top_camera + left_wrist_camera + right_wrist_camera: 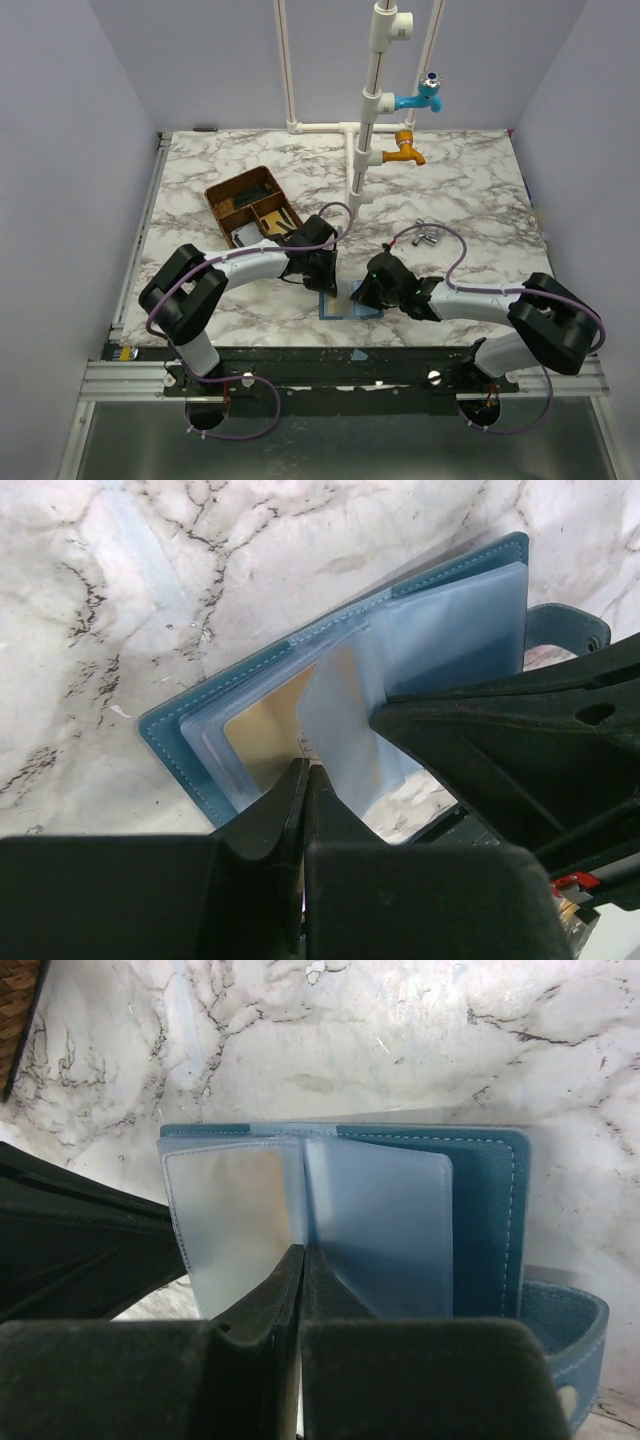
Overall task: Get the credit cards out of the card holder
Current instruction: Remove the credit card from the card holder.
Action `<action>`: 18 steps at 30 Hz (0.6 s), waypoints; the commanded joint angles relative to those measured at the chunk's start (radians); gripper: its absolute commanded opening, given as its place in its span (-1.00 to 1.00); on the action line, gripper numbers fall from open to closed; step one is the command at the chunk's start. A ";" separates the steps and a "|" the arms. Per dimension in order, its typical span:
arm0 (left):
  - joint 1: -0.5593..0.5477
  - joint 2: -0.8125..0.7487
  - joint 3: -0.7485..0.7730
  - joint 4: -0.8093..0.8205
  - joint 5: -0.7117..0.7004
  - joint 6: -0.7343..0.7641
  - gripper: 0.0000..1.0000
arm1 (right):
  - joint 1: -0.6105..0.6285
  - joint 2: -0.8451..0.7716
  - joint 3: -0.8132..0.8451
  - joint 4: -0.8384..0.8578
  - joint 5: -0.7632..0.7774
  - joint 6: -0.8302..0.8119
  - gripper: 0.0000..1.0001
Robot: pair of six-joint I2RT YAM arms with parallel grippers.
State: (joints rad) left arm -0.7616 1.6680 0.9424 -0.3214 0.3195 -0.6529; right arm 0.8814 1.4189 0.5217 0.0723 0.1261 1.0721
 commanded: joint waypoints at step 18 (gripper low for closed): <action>-0.030 0.019 0.086 0.016 0.068 0.016 -1.00 | -0.010 -0.187 0.146 -0.372 0.153 -0.014 0.31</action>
State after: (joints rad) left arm -0.7750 1.6703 0.9802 -0.3161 0.3542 -0.6506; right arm 0.8749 1.2945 0.6529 -0.1497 0.1829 1.0405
